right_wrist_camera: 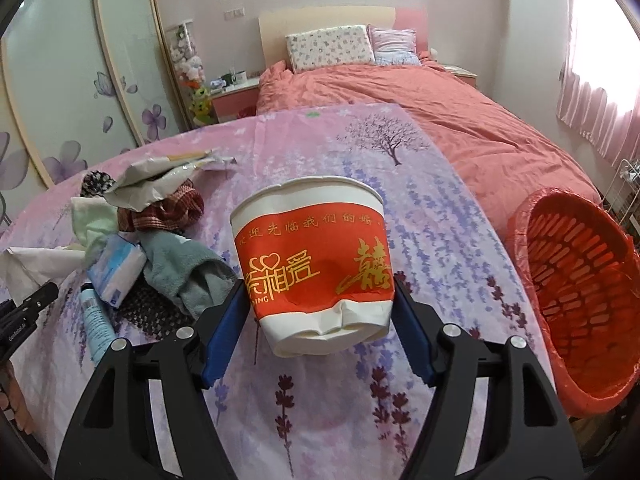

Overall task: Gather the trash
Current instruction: 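Lift the tissue and paper cup and carry both over the orange basket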

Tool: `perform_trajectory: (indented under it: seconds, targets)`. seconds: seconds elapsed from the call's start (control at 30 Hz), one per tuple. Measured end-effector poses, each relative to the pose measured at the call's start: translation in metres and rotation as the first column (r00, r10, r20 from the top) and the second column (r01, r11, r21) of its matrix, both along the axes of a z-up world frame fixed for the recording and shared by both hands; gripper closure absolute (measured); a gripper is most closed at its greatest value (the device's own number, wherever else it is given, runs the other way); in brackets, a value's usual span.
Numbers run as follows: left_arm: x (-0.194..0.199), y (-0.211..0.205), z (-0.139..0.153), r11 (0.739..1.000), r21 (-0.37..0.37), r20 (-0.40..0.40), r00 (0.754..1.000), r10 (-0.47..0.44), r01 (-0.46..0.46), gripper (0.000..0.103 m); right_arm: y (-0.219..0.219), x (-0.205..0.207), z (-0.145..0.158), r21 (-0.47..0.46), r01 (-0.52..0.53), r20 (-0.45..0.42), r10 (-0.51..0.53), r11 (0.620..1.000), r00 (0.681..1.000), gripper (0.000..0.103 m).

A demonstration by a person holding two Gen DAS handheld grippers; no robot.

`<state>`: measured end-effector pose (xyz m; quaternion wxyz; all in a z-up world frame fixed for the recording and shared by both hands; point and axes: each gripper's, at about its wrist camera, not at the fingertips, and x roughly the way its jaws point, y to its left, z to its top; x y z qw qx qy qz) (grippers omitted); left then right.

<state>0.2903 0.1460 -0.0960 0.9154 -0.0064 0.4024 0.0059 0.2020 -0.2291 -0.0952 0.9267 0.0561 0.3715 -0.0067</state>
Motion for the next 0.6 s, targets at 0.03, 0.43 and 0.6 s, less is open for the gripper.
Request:
perform_trajectory:
  seconds: [0.03,0.43,0.6]
  targets:
    - [-0.002,0.0,0.002,1.0,-0.002,0.004,1.0,0.0,0.0,0.078,-0.001,-0.003,0.002,0.0,0.001,0.004,-0.001,1.0,1.0,0.034]
    - [-0.03,-0.006,0.038,1.0,-0.018,0.067,0.998,0.006,-0.005,0.078,-0.015,-0.037,0.026,-0.014,-0.009,0.063,0.01,1.0,0.998,0.034]
    - [-0.041,-0.024,0.064,0.999,-0.034,0.107,0.994,-0.02,0.023,0.078,-0.024,-0.051,0.039,-0.017,-0.003,0.097,0.005,1.0,0.995,0.034]
